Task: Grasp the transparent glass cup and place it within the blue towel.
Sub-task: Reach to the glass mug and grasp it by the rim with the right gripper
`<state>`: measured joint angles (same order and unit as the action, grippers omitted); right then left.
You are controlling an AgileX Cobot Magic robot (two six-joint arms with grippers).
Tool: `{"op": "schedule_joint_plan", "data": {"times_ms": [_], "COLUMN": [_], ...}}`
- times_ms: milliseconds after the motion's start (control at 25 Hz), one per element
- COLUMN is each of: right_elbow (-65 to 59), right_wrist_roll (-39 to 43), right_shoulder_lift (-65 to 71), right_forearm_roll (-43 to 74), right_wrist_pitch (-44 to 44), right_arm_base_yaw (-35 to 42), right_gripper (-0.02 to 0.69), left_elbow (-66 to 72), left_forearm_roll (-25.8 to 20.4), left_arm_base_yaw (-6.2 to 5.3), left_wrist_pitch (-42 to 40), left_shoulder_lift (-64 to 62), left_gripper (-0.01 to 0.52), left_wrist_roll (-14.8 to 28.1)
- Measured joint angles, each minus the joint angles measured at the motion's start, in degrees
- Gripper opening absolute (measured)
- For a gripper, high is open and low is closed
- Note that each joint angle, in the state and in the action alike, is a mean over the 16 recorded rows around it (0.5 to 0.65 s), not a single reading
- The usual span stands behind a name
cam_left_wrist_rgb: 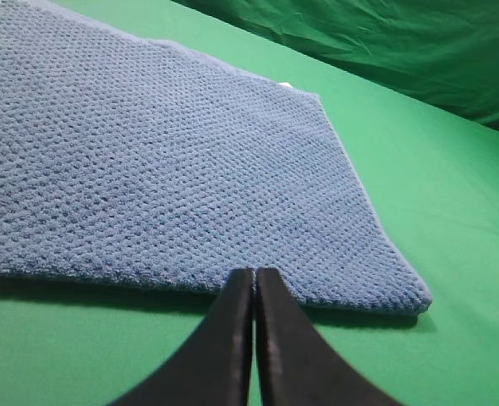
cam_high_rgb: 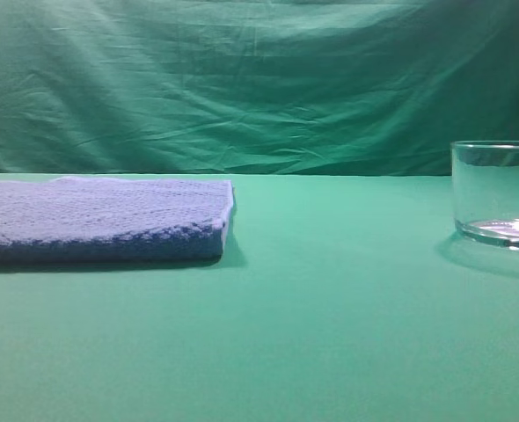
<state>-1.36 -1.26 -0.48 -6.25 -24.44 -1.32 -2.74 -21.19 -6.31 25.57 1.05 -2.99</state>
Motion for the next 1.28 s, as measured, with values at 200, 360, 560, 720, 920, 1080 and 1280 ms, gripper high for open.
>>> {"op": "schedule_joint_plan", "data": {"times_ms": [200, 360, 560, 720, 920, 1080, 1280], "right_elbow": [0.0, -0.1, -0.1, -0.2, -0.2, 0.7, 4.3], "right_wrist_roll": [0.0, -0.1, -0.3, -0.4, -0.5, -0.6, -1.9], "right_shoulder_lift": [0.0, 0.0, 0.0, 0.0, 0.0, 0.1, 2.2], "right_forearm_roll": [0.3, 1.1, 2.2, 2.5, 0.3, -2.5, -6.2], "right_wrist_pitch": [0.2, 1.3, 4.2, 7.2, 10.9, 12.4, 11.5], "right_arm_base_yaw": [0.0, 0.0, 0.0, 0.0, 0.0, 0.0, -0.6], "right_gripper": [0.000, 0.000, 0.000, 0.000, 0.000, 0.000, 0.000], "left_elbow": [0.0, 0.0, 0.0, 0.0, 0.0, 0.0, 0.0], "left_forearm_roll": [0.0, 0.0, 0.0, 0.0, 0.0, 0.0, 0.0], "left_arm_base_yaw": [0.00, 0.00, 0.00, 0.00, 0.00, 0.00, 0.00], "left_wrist_pitch": [0.0, 0.0, 0.0, 0.0, 0.0, 0.0, 0.0], "left_shoulder_lift": [0.0, 0.0, 0.0, 0.0, 0.0, 0.0, 0.0], "left_gripper": [0.000, 0.000, 0.000, 0.000, 0.000, 0.000, 0.000], "left_wrist_roll": [0.0, 0.0, 0.1, 0.1, 0.1, 0.1, 0.1]}}
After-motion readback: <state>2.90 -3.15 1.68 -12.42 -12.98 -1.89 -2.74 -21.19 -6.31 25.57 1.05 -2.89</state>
